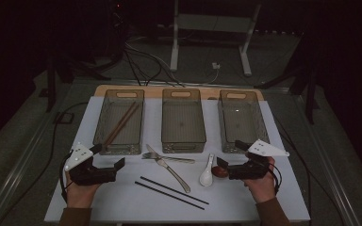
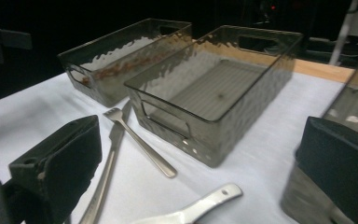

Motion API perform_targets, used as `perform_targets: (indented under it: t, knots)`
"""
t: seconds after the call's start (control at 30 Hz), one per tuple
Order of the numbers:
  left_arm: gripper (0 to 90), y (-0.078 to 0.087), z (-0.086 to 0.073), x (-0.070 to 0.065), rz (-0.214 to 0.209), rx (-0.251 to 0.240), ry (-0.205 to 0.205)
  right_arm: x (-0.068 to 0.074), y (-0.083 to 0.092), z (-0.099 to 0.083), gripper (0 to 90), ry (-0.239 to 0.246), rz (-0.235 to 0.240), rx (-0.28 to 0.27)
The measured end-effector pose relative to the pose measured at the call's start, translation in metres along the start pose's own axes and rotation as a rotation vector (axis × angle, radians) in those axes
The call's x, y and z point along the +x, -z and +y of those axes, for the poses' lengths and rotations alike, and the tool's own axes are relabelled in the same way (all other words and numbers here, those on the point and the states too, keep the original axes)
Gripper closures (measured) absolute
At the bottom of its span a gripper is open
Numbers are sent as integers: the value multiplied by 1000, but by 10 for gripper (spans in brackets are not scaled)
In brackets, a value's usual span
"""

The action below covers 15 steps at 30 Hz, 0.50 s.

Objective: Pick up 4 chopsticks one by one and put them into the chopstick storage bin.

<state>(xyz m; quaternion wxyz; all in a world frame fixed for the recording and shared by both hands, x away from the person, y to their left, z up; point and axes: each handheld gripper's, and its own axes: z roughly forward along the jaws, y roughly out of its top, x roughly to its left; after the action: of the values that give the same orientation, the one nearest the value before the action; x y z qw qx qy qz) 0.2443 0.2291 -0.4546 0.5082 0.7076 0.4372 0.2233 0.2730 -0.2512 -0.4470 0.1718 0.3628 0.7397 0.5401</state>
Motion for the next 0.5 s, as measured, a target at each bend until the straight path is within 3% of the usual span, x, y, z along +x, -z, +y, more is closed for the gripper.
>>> perform_targets:
  t: [0.13, 0.5]
  knots:
    - [7, 1, 0, 1, 7, 0, 0, 2, -10, 1, 0, -13, 31, 9]
    - [7, 1, -2, 4, 19, 8, 3, 19, -36, 2, 0, 10, 98, 55]
